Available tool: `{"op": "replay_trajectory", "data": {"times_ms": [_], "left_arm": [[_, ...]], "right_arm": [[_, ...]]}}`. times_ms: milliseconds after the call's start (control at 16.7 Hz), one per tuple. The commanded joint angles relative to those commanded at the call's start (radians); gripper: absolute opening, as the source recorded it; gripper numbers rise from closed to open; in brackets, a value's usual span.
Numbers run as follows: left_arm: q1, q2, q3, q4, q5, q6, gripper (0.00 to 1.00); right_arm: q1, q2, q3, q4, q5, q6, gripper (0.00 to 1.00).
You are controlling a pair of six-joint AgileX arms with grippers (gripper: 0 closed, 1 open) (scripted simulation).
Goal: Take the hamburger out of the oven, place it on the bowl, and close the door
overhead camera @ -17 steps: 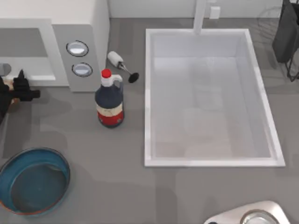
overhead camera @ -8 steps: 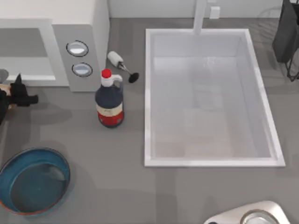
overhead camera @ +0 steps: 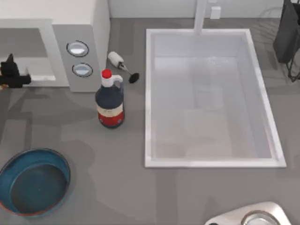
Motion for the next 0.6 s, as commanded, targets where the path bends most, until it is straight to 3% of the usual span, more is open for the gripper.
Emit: {"op": "replay_trajectory", "data": {"times_ms": [300, 600], "left_arm": [[0.001, -0.159, 0.002, -0.164, -0.002, 0.001, 0.0], [0.0, -0.17, 0.001, -0.177, -0.002, 0.003, 0.0]], "right_arm": [[0.0, 0.0, 0.0, 0.0, 0.0, 0.0, 1.0], [0.0, 0.0, 0.0, 0.0, 0.0, 0.0, 1.0]]}}
